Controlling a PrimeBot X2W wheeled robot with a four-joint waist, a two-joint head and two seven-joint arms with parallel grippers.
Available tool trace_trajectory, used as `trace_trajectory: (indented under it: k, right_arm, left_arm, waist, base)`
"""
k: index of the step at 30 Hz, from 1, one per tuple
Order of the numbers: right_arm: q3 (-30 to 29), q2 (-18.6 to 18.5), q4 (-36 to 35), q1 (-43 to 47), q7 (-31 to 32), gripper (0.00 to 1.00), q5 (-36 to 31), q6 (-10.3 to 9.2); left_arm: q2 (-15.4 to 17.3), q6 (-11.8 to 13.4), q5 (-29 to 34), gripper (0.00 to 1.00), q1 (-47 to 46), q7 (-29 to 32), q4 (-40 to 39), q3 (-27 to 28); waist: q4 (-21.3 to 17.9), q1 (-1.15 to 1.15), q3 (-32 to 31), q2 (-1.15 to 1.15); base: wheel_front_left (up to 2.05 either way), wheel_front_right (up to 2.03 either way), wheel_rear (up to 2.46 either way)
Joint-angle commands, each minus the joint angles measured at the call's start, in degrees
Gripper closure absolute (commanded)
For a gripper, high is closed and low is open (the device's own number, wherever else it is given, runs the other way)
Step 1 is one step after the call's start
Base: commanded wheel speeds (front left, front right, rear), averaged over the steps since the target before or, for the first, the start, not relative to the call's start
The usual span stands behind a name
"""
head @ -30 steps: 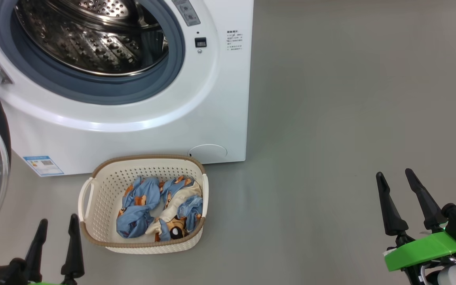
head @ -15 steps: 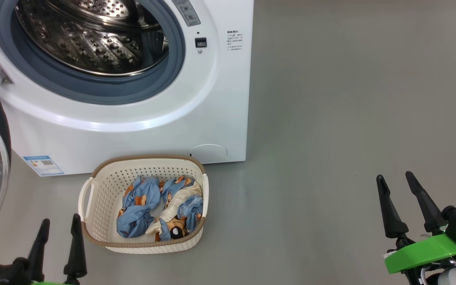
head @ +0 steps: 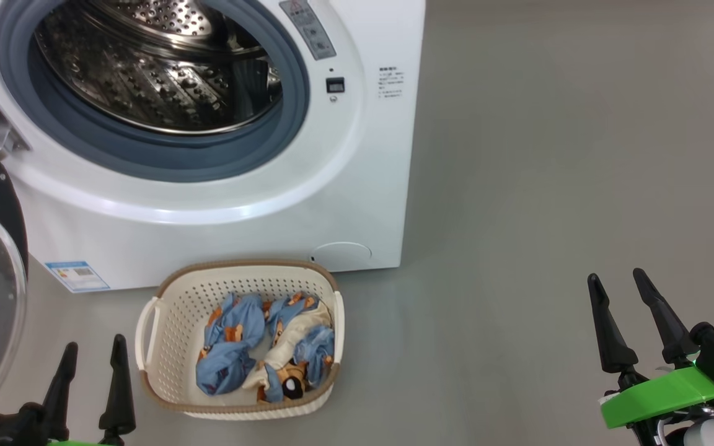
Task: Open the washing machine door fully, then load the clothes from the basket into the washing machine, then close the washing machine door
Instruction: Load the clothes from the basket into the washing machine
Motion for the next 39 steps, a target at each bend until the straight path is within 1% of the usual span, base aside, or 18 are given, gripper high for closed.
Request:
trace_trajectory:
  k: [1, 11, 18, 22, 26, 30, 34, 39]
  right_arm:
    - [0.91, -0.78, -1.46, -1.02, -0.54, 0.00, 0.29, 0.32]
    - [0.95, -0.80, -1.56, -1.33, -0.54, 0.00, 0.32, 0.32]
    - [0.85, -0.84, -1.54, -1.57, -0.54, 0.00, 0.32, 0.32]
    - [0.87, -0.88, -1.58, -1.76, -0.54, 0.00, 0.38, 0.32]
    - [1.02, -0.71, -1.77, -2.12, -0.54, 0.00, 0.34, 0.32]
    - [1.38, -0.46, -2.10, -2.85, -0.54, 0.00, 0.26, 0.32]
    - [1.56, -0.31, -2.42, -3.73, -0.54, 0.00, 0.24, 0.32]
    - [1.66, 0.11, -3.02, -5.09, -0.54, 0.00, 0.14, 0.32]
  left_arm:
    - [1.50, 0.04, -0.35, 0.00, -0.96, -0.30, -0.97, 1.78]
    - [1.10, 0.04, -0.15, 0.00, -1.58, -0.30, -1.31, 2.12]
    - [0.10, 0.04, 0.44, 0.00, -1.89, -0.30, -0.16, 2.15]
    - [0.28, 0.04, -0.06, 0.00, -2.05, -0.30, 0.09, 0.96]
    - [0.33, 0.04, 0.05, 0.00, -2.34, -0.30, 0.77, 1.27]
    - [0.12, 0.04, 1.91, 0.00, -3.17, -0.30, 2.35, 0.63]
    - [-0.33, 0.04, 2.16, 0.00, -4.25, -0.30, 4.31, 0.37]
    - [0.12, 0.04, 1.84, 0.00, -7.27, -0.30, 9.95, -2.81]
  waist:
    - [0.01, 0.00, 0.03, 0.00]
    - [0.01, 0.00, 0.49, 0.00]
    - [-0.11, 0.00, 0.82, 0.00]
    - [-0.12, 0.00, 1.12, 0.00]
    - [-0.21, 0.00, 1.79, 0.00]
    - [-0.50, 0.00, 3.22, 0.00]
    - [-0.79, 0.00, 4.82, 0.00]
    - [-1.33, 0.00, 7.98, 0.00]
  base:
    - [0.63, -1.50, 0.87]
    - [0.69, -1.33, 0.64]
    - [0.15, -0.15, 0.00]
    - [0.00, 0.00, 0.00]
    - [0.00, 0.00, 0.00]
    - [0.00, 0.00, 0.00]
    - [0.00, 0.00, 0.00]
    - [0.00, 0.00, 0.00]
